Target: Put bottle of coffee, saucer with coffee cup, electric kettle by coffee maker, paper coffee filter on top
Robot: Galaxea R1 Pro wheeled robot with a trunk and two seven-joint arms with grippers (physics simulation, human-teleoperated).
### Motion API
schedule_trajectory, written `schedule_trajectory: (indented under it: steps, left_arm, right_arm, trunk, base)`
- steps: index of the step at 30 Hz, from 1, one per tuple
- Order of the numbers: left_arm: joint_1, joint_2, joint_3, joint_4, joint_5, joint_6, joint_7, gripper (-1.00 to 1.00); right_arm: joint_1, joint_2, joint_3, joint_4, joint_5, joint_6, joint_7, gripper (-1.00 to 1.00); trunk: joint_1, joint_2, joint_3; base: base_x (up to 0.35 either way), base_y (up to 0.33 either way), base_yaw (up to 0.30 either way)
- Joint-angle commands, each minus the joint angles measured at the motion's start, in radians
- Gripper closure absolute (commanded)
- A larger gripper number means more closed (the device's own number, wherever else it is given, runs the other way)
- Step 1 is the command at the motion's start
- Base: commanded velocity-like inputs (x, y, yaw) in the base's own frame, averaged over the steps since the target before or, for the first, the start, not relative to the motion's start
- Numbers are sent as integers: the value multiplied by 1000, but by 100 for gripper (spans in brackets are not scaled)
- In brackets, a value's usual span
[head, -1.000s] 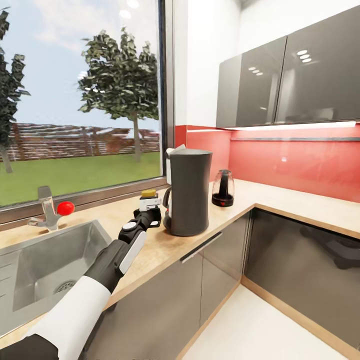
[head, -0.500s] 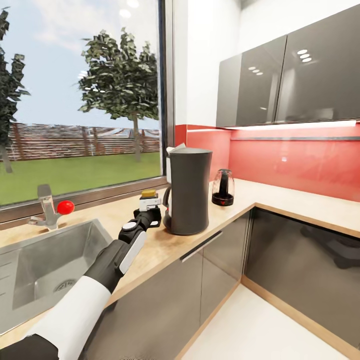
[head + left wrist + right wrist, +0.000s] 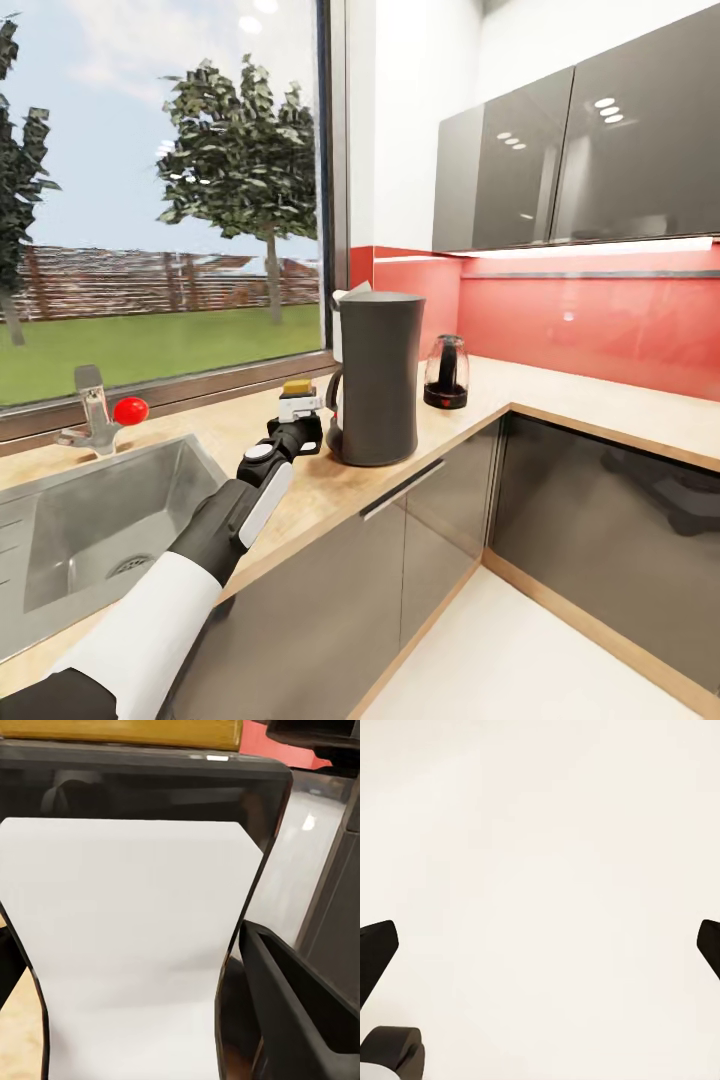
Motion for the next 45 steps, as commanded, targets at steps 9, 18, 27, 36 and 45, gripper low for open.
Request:
schedule_trajectory:
  steps: [9,18,27,36,45]
  left_arm:
    - [-1,0,-2,-1,8,3,8,100]
    - [-1,0,-2,0,8,4,8,100]
    - [-1,0,-2,0,8,4,8,100]
    - [-1,0,-2,0,8,3,8,100]
    - [-1,1,-2,0,8,4,9,100]
  right_arm:
    - [-1,0,1,1,-1,-5,3,-100]
    - [-1,0,1,1,-1,-5,3,-100]
    - [-1,0,1,1,-1,-5,3,-100]
    - [-1,0,1,1,-1,-5,3,-100]
    - [-1,0,1,1,-1,-5,2,-100]
  trunk:
    - [19,-36,-17]
    - [38,-71,-33]
    - [50,-92,-42]
    - [54,-99,-45]
    - [65,-120,-54]
  base:
    - [0,0,0]
    - [0,0,0]
    - [0,0,0]
    - [0,0,0]
    - [0,0,0]
